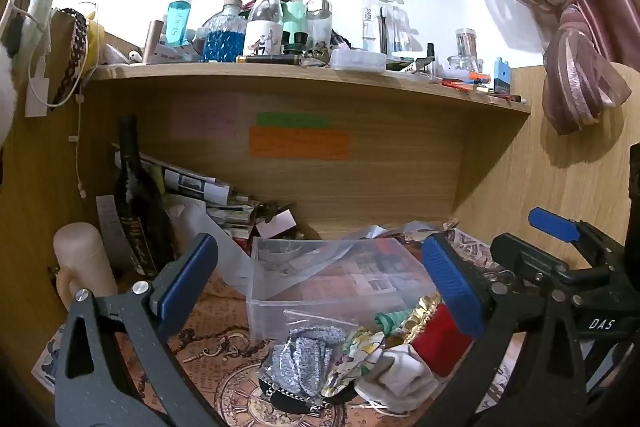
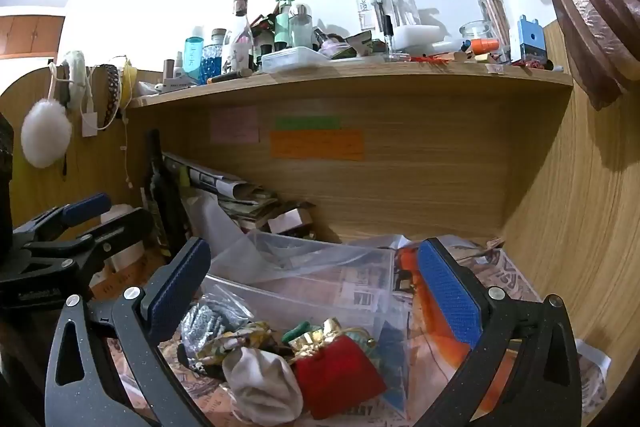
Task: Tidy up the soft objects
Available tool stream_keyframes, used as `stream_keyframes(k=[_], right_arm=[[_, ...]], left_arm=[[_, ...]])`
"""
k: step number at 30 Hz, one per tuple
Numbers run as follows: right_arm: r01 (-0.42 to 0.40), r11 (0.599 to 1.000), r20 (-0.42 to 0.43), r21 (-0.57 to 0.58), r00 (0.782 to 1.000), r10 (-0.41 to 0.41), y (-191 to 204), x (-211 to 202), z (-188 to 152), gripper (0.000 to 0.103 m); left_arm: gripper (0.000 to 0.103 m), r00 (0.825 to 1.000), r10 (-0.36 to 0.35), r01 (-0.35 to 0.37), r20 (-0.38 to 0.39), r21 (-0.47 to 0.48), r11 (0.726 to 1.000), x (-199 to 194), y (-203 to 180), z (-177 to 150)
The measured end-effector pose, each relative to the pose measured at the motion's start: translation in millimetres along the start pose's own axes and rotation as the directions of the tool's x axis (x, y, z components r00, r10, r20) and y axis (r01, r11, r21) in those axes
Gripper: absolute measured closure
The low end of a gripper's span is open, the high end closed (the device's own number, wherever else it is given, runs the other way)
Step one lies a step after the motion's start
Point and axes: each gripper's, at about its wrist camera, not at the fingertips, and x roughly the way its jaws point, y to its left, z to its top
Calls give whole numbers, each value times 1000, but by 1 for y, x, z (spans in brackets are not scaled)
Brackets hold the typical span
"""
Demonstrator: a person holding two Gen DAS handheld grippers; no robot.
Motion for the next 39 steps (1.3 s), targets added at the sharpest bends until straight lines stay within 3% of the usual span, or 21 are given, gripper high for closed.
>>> stream_keyframes(k=[8, 39], right_arm=[[5, 1000, -4, 4, 1000, -5, 1, 0, 0, 0], [-6, 999, -18, 34, 1000, 7, 1, 3, -4, 0]], left_arm=[[0, 1000, -3, 3, -28, 2, 1000, 9, -4, -4], [0, 999, -29, 29, -17, -8, 1000, 6, 0, -2]])
